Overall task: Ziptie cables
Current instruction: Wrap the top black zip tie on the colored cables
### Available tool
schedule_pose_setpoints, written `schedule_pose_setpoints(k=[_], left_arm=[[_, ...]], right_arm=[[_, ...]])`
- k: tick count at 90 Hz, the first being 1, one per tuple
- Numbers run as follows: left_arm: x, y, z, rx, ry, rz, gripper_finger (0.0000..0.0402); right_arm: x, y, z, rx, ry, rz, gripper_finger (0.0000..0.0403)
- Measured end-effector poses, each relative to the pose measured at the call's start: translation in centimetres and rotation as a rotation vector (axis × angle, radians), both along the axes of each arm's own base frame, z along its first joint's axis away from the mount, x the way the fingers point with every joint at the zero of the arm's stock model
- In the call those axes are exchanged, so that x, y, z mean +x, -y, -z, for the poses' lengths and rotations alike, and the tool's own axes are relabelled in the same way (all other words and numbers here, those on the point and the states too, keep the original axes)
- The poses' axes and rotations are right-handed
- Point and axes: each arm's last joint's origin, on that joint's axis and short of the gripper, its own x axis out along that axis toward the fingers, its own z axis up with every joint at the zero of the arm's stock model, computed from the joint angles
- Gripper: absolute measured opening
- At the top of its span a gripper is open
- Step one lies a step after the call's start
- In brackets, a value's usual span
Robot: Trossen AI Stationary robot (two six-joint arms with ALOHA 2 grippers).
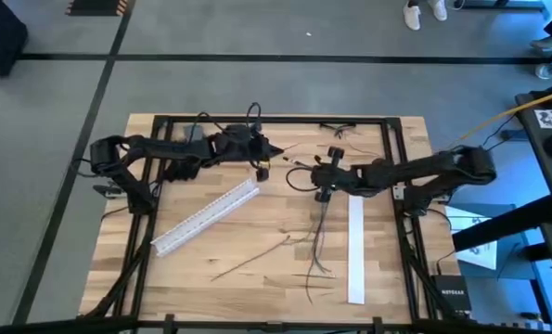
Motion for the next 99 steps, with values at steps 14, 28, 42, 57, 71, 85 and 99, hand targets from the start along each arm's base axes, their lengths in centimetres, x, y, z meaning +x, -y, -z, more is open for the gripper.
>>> schedule_pose_setpoints(k=[14,28,42,57,71,85,99], left_arm=[[0.2,0.0,-0.7,-0.046,0.094,0.012,0.0000],[0.4,0.2,-1.2,-0.102,0.155,0.055,0.0000],[0.4,0.1,-1.5,-0.117,0.192,0.051,0.0000],[0.6,0.2,-1.8,-0.091,0.236,0.063,0.0000],[1.4,0.9,-1.5,-0.076,0.283,0.090,0.0000],[2.1,1.4,-1.2,-0.056,0.344,0.115,0.0000],[3.4,1.9,-1.8,-0.053,0.404,0.150,0.0000]], right_arm=[[-0.6,-0.8,-1.5,-0.073,0.025,-0.045,0.0000],[-0.5,-1.3,-1.9,-0.096,0.036,-0.078,0.0000],[-0.4,-1.8,-2.0,-0.105,0.040,-0.117,0.0000],[-0.1,-2.1,-2.4,-0.098,0.091,-0.140,0.0000],[0.7,-2.3,-2.7,-0.098,0.147,-0.202,0.0000],[1.2,-2.4,-2.9,-0.103,0.178,-0.256,0.0000],[1.6,-2.4,-2.9,-0.128,0.190,-0.280,0.0000]])
